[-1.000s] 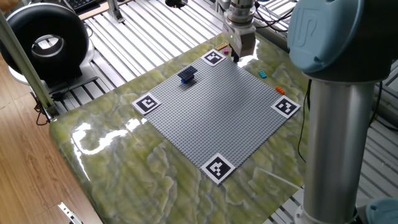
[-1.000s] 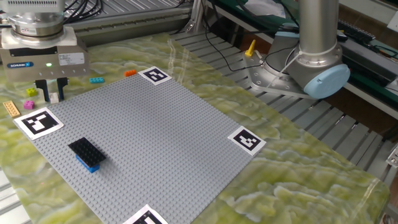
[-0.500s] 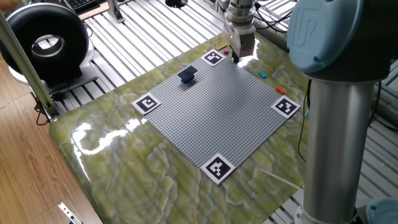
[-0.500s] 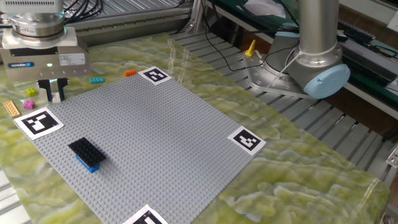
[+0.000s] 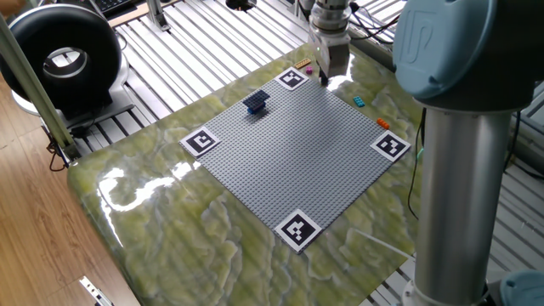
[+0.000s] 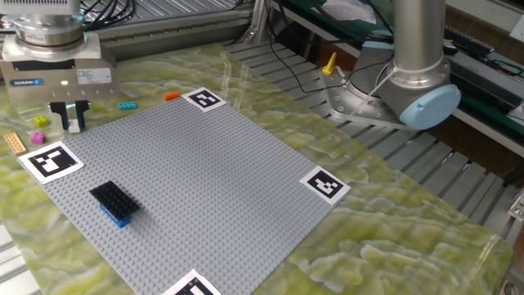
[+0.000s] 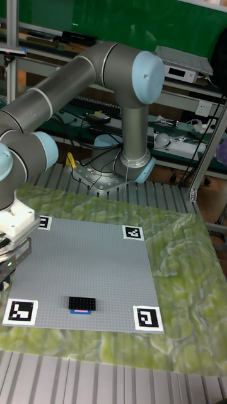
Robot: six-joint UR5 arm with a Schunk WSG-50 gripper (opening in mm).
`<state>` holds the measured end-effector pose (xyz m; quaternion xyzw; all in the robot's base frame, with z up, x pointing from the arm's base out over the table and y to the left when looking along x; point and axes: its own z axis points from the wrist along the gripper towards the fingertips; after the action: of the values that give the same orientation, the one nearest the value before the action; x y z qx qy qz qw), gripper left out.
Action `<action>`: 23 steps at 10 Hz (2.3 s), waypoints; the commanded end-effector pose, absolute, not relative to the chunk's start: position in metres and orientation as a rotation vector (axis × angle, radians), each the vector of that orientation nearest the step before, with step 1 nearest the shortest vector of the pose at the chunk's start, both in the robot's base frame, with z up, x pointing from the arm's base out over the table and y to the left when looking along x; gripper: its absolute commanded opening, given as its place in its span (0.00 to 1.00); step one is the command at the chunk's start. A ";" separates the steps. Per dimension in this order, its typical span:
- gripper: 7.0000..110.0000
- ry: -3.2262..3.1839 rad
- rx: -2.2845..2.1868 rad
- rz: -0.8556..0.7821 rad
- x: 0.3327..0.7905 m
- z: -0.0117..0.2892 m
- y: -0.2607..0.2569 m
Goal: Stack small Lego blocks one on top of the other
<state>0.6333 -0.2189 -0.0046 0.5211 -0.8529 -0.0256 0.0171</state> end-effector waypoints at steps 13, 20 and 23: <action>0.00 -3.137 0.361 -0.187 0.661 0.062 -0.073; 0.00 -3.160 0.250 -0.132 0.681 0.055 -0.034; 0.00 -3.171 0.172 -0.167 0.684 0.053 -0.026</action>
<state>0.6802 -0.0362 0.0532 0.0770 -0.9960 -0.0429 -0.0162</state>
